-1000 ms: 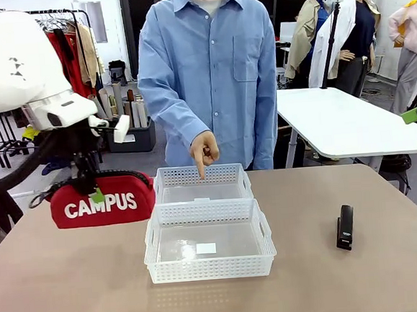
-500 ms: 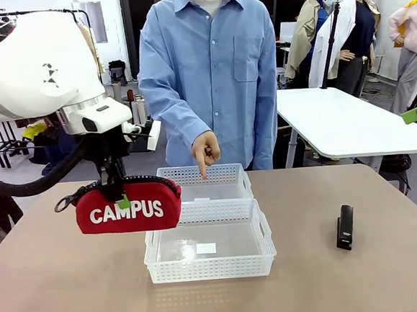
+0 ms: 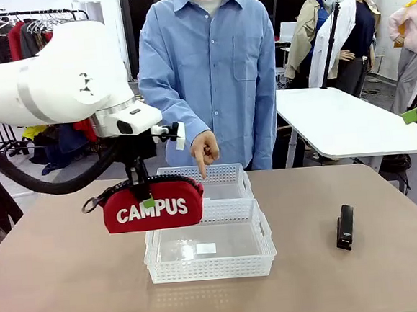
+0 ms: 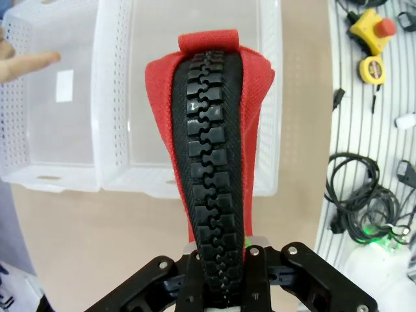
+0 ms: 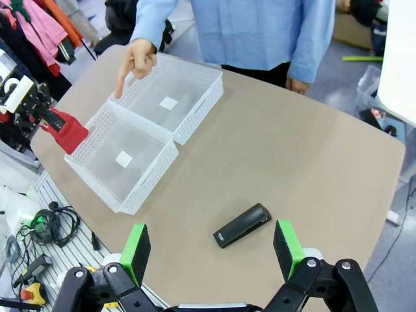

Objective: Distribute items into two baskets.
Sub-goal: Place the picked Pencil pouch into the Organizing basket as instructed by the person.

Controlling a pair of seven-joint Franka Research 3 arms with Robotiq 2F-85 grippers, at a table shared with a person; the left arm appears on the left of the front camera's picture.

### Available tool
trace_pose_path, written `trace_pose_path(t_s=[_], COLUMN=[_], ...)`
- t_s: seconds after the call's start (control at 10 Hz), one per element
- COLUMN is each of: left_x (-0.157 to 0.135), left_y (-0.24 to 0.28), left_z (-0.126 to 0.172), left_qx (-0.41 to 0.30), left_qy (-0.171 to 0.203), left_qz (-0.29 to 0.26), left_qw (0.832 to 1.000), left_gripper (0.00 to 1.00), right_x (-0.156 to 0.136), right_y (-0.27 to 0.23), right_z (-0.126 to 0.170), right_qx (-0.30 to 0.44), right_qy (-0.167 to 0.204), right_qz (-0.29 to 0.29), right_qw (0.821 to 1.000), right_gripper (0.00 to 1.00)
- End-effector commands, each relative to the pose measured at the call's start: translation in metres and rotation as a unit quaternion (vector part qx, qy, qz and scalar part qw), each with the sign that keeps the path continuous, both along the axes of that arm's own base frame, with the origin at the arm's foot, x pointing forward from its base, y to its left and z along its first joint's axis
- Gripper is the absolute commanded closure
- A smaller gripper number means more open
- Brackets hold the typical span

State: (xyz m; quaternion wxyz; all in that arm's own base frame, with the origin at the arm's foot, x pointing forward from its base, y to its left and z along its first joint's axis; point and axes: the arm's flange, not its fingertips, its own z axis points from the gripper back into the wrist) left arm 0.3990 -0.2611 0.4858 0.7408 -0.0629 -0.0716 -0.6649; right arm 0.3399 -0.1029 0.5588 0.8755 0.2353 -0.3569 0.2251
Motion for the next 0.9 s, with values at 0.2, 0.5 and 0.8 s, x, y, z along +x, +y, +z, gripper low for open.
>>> trace_pose_path(t_s=[0.2,0.5,0.8], left_x=[0.015,0.016,0.019], left_y=[-0.031,-0.054,-0.072], left_z=[-0.008,-0.021,-0.046], left_qx=[0.008,-0.002,-0.006], left_qy=[0.001,-0.008,-0.006], left_qz=[0.006,0.008,0.011], left_qw=[1.000,1.000,1.000], left_gripper=[1.00,1.00,1.00], right_x=[0.001,0.001,0.001], right_y=[0.000,0.000,0.000], right_z=[0.001,0.001,0.001], right_qx=[0.011,0.011,0.011], right_qy=[-0.009,-0.009,-0.009], right_qz=[0.008,0.008,0.008], right_qw=[1.000,1.000,1.000], right_gripper=[0.00,0.00,0.00])
